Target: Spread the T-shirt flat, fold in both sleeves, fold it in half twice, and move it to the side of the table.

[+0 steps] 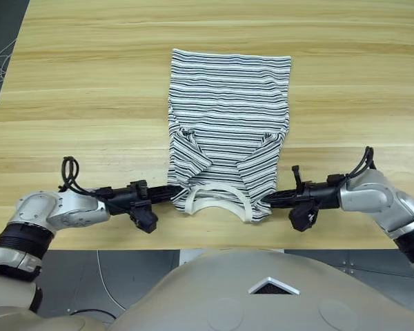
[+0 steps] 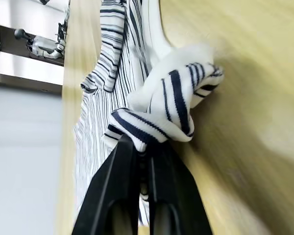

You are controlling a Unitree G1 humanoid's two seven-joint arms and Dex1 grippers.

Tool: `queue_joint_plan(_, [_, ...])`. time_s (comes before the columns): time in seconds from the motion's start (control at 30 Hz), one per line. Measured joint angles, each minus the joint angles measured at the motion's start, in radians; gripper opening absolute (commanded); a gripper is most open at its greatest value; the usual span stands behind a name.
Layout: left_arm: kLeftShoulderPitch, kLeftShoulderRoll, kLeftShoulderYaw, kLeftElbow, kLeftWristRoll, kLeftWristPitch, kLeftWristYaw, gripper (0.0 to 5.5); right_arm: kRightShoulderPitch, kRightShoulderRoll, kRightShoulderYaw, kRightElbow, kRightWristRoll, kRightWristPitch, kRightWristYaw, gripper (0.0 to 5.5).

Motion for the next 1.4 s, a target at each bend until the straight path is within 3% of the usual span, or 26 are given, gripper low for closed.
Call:
queue_joint_plan(0.27, [-0.013, 0.196, -0.135, -0.522, -0.882, 0.637, -0.801, 0.21, -0.067, -0.033, -0.055, -0.057, 0.408, 0.361, 0.258, 0.10])
queue_joint_plan(0.37, [-0.038, 0.259, -0.108, -0.642, -1.120, 0.860, -1.038, 0.21, -0.076, -0.048, -0.100, -0.122, 0.527, 0.461, 0.332, 0.10])
queue_joint_plan(0.53, [-0.049, 0.265, -0.016, -0.702, -1.175, 0.994, -1.139, 0.21, -0.021, -0.077, -0.173, -0.202, 0.620, 0.531, 0.377, 0.10])
queue_joint_plan(0.83, [0.014, 0.252, 0.147, -0.800, -1.226, 1.077, -1.212, 0.21, 0.110, -0.142, -0.307, -0.301, 0.717, 0.611, 0.448, 0.10])
queue_joint_plan(1.13, [-0.161, 0.044, 0.308, -0.622, -1.227, 1.123, -1.180, 0.21, -0.046, 0.034, -0.375, -0.164, 0.729, 0.683, 0.283, 0.10])
queue_joint_plan(1.4, [-0.287, -0.132, 0.318, -0.363, -1.090, 1.074, -1.167, 0.21, -0.214, 0.171, -0.383, 0.012, 0.624, 0.681, 0.167, 0.10])
